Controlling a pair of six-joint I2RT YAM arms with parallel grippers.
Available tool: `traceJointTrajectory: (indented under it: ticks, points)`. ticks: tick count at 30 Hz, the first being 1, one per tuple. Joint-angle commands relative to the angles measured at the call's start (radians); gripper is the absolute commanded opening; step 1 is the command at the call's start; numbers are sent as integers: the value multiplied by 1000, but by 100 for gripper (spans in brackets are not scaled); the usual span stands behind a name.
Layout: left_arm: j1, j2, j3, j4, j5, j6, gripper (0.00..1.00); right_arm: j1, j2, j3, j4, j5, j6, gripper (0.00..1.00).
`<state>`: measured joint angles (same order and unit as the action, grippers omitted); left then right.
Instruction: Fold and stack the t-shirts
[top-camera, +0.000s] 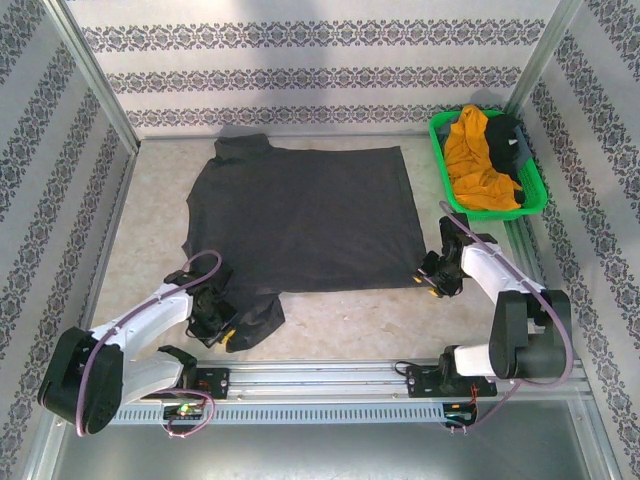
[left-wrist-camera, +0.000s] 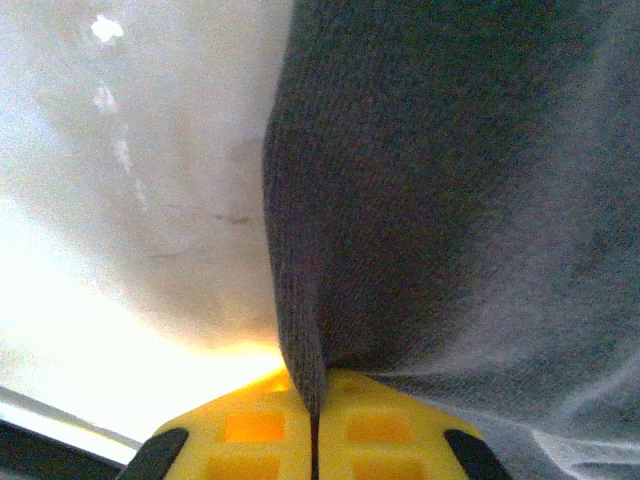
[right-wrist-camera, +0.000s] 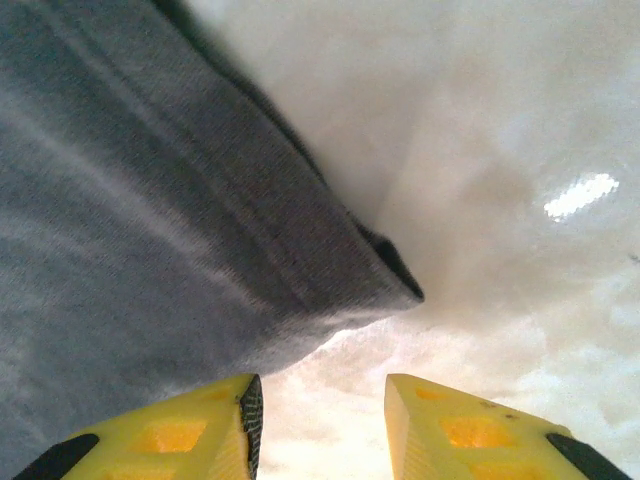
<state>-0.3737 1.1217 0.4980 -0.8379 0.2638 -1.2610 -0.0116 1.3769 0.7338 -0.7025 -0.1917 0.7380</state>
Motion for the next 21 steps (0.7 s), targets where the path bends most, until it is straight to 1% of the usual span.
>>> traceJointTrajectory:
  ticks: [1,7,8,11,13,14,15,21]
  points:
    - [-16,-45,10,97,-32,-32,0,-13,45,27,0,24,28,38]
    - [-16,-174,0,-19,-12,-67,0,-16,128,45,7,33,36,36]
    - [-16,-194,1,-44,-16,-70,0,-15,143,49,16,31,36,35]
    - [-17,-251,5,-104,-21,-87,0,-13,177,70,18,22,26,22]
    - [-16,-284,12,-141,-24,-96,0,-10,169,72,9,32,18,9]
    - [-16,-302,15,-162,-26,-98,0,-8,151,69,-4,42,14,1]
    - [-17,-318,22,-185,-31,-103,0,-7,124,61,-17,51,11,0]
    - [-16,-412,46,-285,-40,-117,0,19,-133,-33,-131,87,6,0]
